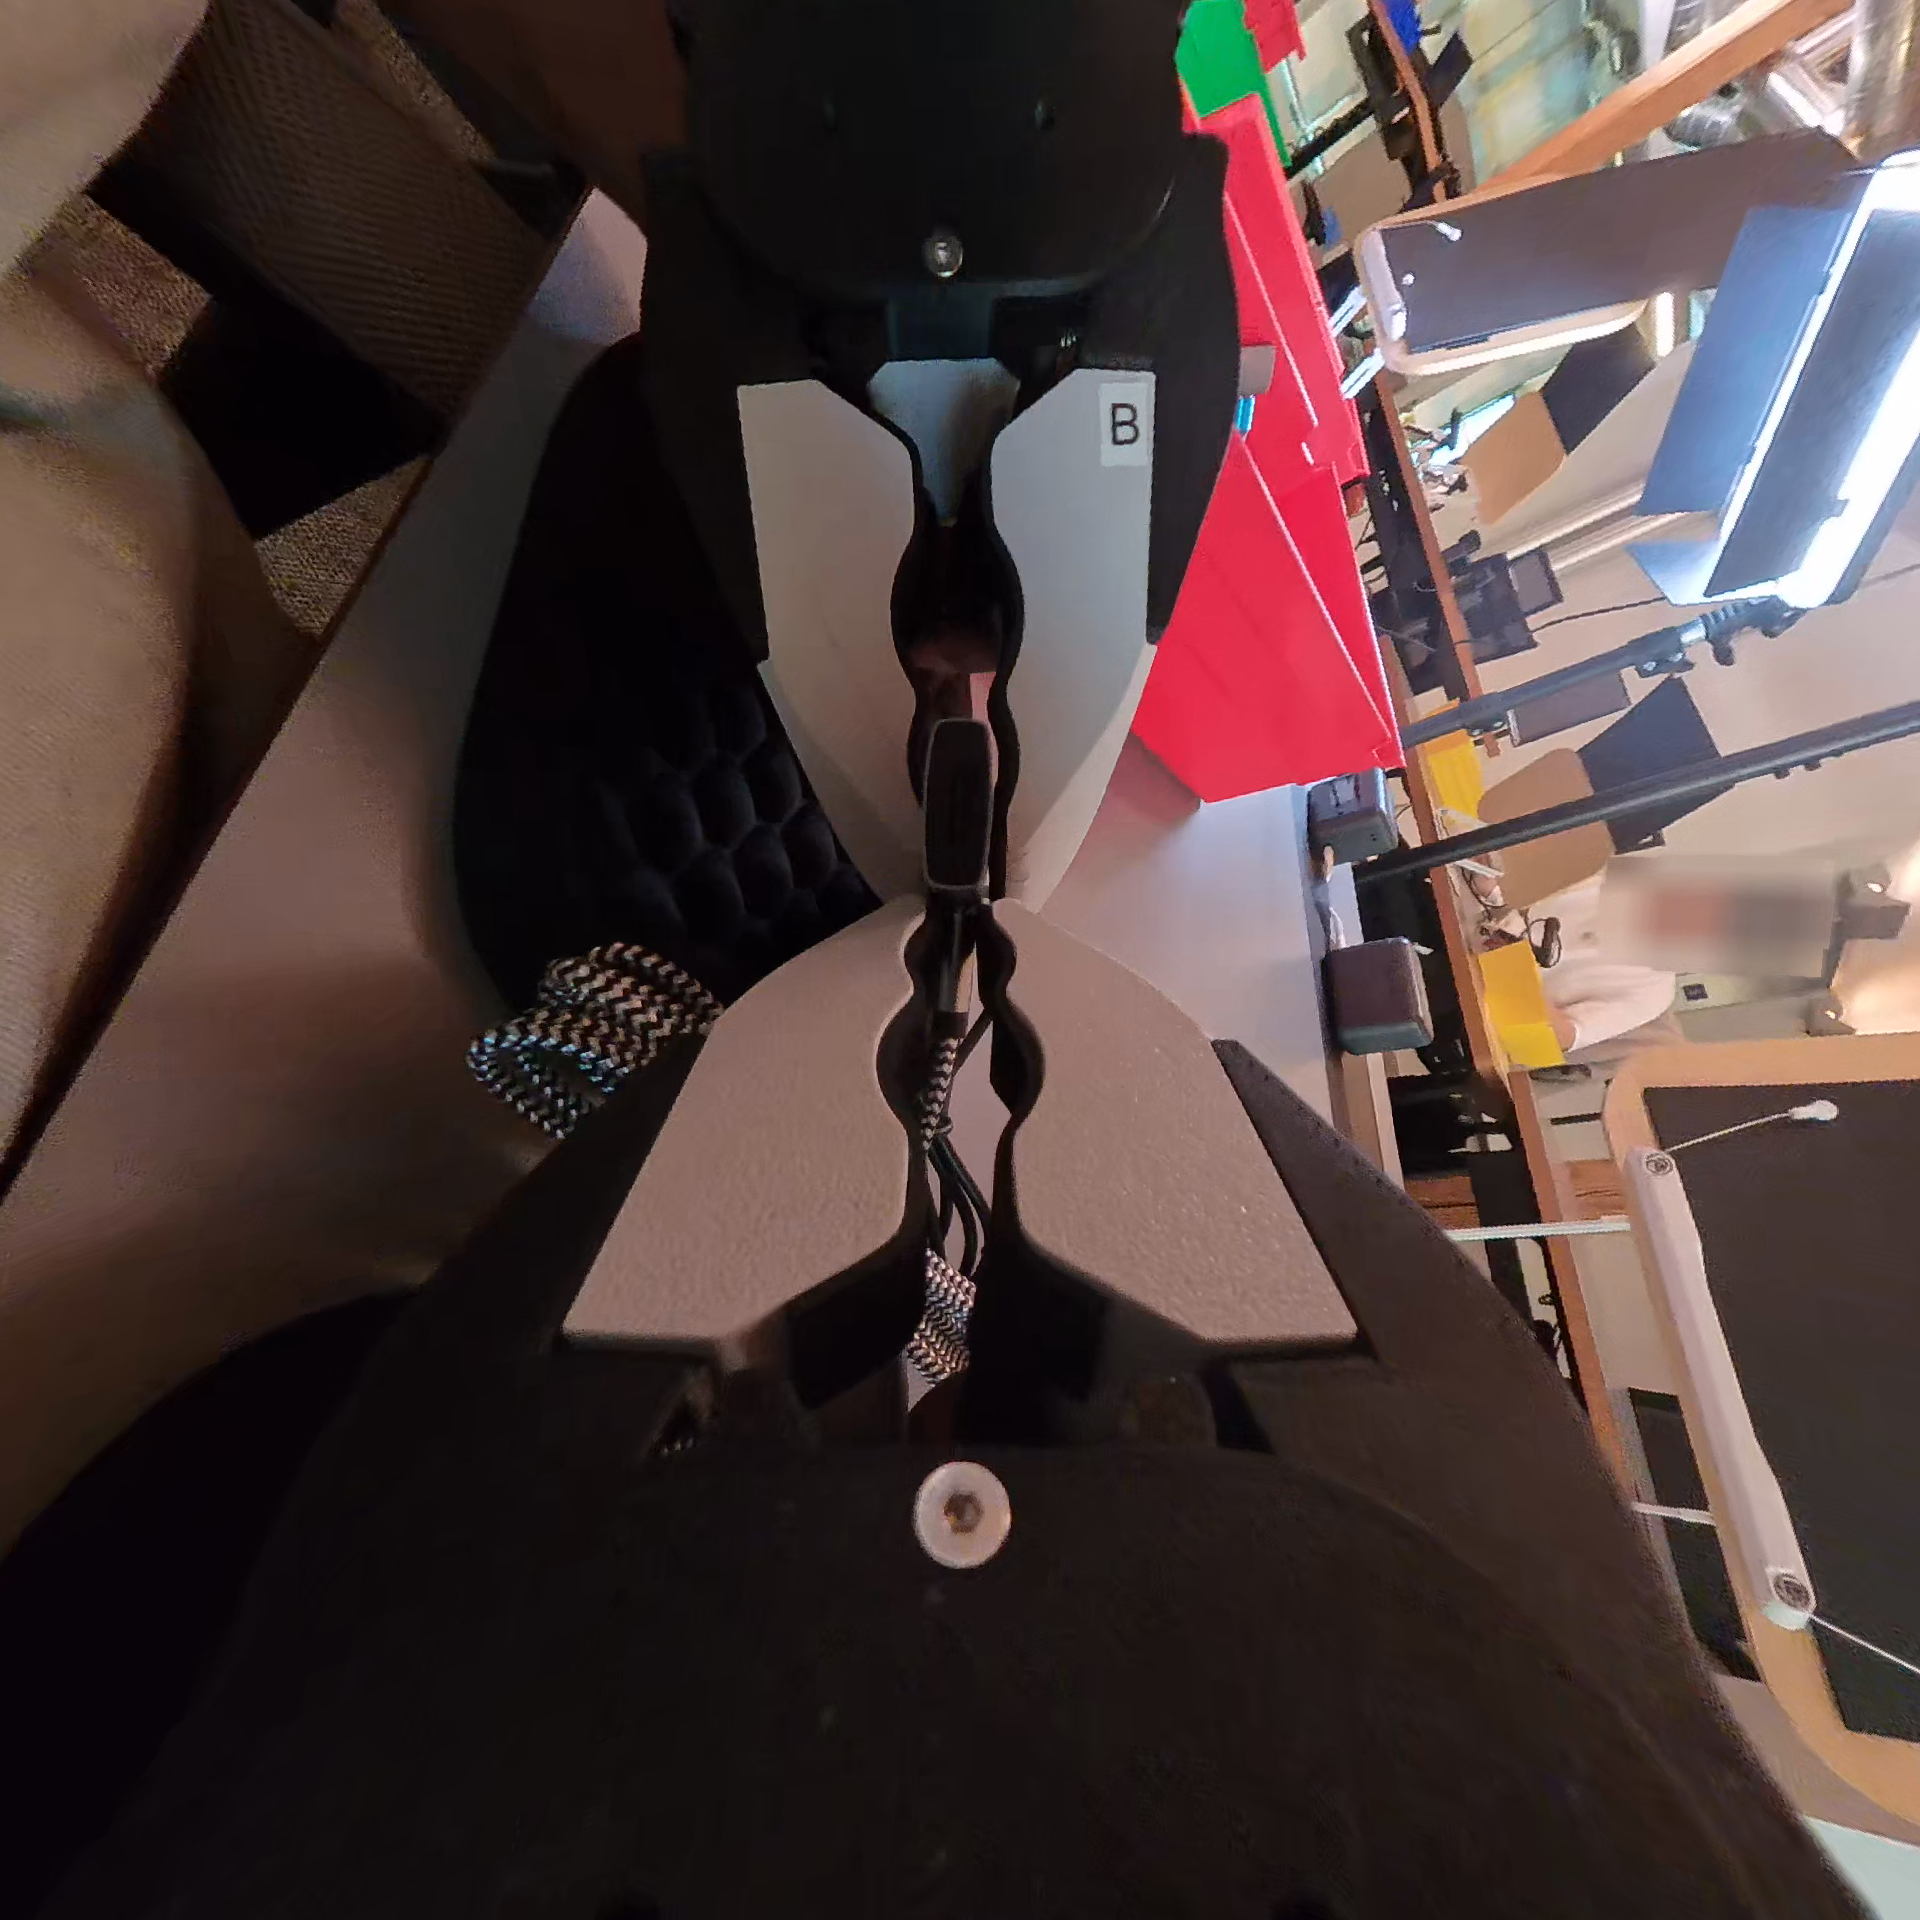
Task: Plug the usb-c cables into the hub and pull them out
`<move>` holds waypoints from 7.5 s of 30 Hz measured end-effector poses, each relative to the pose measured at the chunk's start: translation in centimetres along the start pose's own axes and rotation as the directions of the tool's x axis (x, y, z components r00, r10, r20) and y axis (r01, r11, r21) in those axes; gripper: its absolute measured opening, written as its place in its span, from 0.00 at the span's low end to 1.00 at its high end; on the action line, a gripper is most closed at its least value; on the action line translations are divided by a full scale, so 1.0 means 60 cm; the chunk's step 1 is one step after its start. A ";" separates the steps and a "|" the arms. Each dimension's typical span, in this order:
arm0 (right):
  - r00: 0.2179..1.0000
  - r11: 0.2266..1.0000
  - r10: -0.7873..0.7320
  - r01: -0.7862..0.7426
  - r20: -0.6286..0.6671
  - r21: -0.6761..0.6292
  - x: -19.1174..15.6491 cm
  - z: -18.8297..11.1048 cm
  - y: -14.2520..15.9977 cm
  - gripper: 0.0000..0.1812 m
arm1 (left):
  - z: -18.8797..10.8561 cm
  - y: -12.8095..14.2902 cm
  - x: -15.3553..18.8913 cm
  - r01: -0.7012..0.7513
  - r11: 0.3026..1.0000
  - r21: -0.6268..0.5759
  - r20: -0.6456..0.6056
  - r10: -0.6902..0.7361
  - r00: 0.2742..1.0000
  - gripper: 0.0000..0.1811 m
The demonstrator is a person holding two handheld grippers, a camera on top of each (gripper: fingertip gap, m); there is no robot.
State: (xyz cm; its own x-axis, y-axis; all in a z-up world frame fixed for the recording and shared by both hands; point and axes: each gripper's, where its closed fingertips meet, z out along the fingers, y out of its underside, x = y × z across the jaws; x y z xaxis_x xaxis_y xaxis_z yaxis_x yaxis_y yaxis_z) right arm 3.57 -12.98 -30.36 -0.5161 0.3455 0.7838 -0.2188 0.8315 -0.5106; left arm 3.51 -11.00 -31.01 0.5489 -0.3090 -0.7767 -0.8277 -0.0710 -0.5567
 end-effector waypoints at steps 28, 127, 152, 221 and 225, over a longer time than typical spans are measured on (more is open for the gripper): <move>0.988 0.990 0.121 -0.127 -0.096 -0.062 0.012 -0.019 0.064 0.03 | -0.050 0.013 0.031 0.124 0.979 -0.163 -0.064 -0.136 0.989 0.00; 0.913 0.988 0.071 -0.120 -0.402 -0.100 0.161 -0.033 -0.015 0.06 | -0.032 -0.059 -0.159 0.906 0.227 0.358 -0.224 -0.921 0.319 0.04; 0.938 0.991 0.001 -0.048 -0.347 -0.127 0.145 -0.009 -0.032 0.06 | -0.051 -0.056 -0.158 0.804 0.504 0.316 -0.091 -0.828 0.554 0.03; 0.817 0.901 0.432 -0.410 -0.383 0.142 0.128 -0.080 0.065 0.01 | -0.142 -0.087 -0.207 0.850 0.304 0.430 -0.192 -0.890 0.415 0.04; 0.804 0.899 0.438 -0.408 -0.403 0.162 0.134 -0.087 0.061 0.01 | -0.133 -0.077 -0.205 0.861 0.219 0.460 -0.243 -0.901 0.359 0.04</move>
State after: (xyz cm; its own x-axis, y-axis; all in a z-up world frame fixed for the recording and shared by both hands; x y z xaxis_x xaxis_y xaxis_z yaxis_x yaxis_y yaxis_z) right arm 2.94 -4.88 -24.06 -0.1771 0.8168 0.5491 -0.1201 0.5358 -0.8358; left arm -0.34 -14.45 -16.55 0.9145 -0.2774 0.2945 0.3451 0.1549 -0.9257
